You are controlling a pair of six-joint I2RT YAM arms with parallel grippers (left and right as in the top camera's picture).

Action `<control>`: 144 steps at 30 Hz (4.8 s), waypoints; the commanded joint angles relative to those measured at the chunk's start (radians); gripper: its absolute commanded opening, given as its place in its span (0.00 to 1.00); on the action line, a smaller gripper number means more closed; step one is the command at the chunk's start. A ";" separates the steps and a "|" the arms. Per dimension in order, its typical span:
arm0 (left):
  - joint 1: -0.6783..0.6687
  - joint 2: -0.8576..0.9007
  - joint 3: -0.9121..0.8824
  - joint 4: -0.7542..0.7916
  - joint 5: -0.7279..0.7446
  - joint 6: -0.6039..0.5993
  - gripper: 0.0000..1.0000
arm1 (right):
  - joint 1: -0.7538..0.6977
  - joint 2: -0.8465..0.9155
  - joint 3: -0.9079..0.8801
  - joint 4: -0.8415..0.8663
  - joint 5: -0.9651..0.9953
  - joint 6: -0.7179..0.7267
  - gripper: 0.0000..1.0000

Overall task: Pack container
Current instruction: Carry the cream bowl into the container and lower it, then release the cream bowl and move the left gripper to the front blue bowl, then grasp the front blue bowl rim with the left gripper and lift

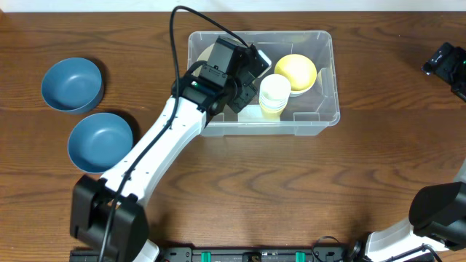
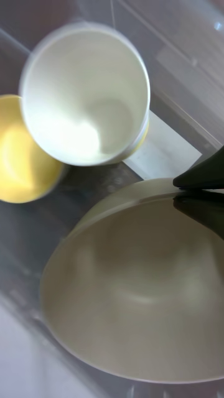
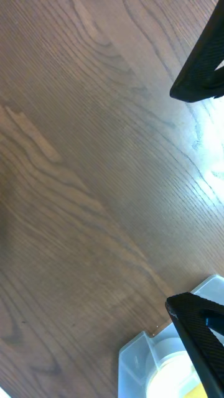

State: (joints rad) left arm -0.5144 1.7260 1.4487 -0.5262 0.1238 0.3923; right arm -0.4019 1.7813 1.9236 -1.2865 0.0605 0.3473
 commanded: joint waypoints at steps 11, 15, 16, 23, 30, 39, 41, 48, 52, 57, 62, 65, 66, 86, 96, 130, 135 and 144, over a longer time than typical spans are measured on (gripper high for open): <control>0.003 0.148 0.023 0.103 -0.058 0.018 0.06 | -0.005 -0.001 0.013 0.000 0.007 -0.004 0.99; 0.003 0.149 0.023 0.127 -0.065 0.018 0.07 | -0.005 -0.001 0.013 0.000 0.007 -0.004 0.99; 0.003 0.149 0.023 0.135 -0.074 0.018 0.13 | -0.005 -0.001 0.013 0.000 0.007 -0.004 0.99; 0.003 0.124 0.024 0.178 -0.144 0.017 0.24 | -0.005 -0.001 0.013 0.000 0.007 -0.004 0.99; 0.025 0.016 0.024 0.221 -0.246 -0.036 0.37 | -0.005 -0.001 0.013 0.000 0.007 -0.004 0.99; 0.238 -0.263 0.024 0.010 -0.387 -0.301 0.93 | -0.005 -0.001 0.013 0.000 0.007 -0.004 0.99; 0.313 -0.301 0.024 -0.094 -0.387 -0.372 0.96 | -0.005 -0.001 0.013 0.000 0.007 -0.004 0.99; 0.515 -0.285 0.003 -0.447 -0.356 -0.513 0.98 | -0.005 -0.001 0.013 0.000 0.007 -0.004 0.99; 0.570 -0.241 -0.042 -0.507 -0.341 -0.563 0.98 | -0.005 -0.001 0.013 0.000 0.007 -0.004 0.99; 0.610 -0.163 -0.098 -0.495 -0.277 -0.608 0.98 | -0.005 -0.001 0.013 0.000 0.007 -0.004 0.99; 0.612 -0.057 -0.119 -0.475 -0.201 -0.613 0.98 | -0.005 -0.001 0.013 0.000 0.007 -0.004 0.99; 0.612 0.010 -0.119 -0.467 -0.182 -0.617 0.98 | -0.005 -0.001 0.013 0.000 0.007 -0.004 0.99; 0.612 0.035 -0.119 -0.463 -0.183 -0.621 0.98 | -0.005 -0.001 0.013 0.000 0.007 -0.004 0.99; 0.616 0.149 -0.119 -0.379 -0.183 -0.635 0.54 | -0.005 -0.001 0.013 0.000 0.007 -0.004 0.99; 0.616 0.150 -0.119 -0.376 -0.183 -0.638 0.31 | -0.005 -0.001 0.013 0.000 0.007 -0.004 0.99; 0.601 -0.131 -0.082 -0.291 0.064 -0.572 0.06 | -0.005 -0.001 0.013 0.000 0.007 -0.004 0.99; 0.494 -0.296 -0.048 -0.226 0.086 -0.385 0.06 | -0.005 -0.001 0.013 0.000 0.007 -0.004 0.99; 0.168 -0.315 -0.048 -0.070 0.039 -0.167 0.06 | -0.005 -0.001 0.013 0.000 0.007 -0.004 0.99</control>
State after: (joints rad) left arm -0.2722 1.3785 1.3937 -0.6281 0.1944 0.1116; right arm -0.4019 1.7813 1.9236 -1.2869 0.0605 0.3473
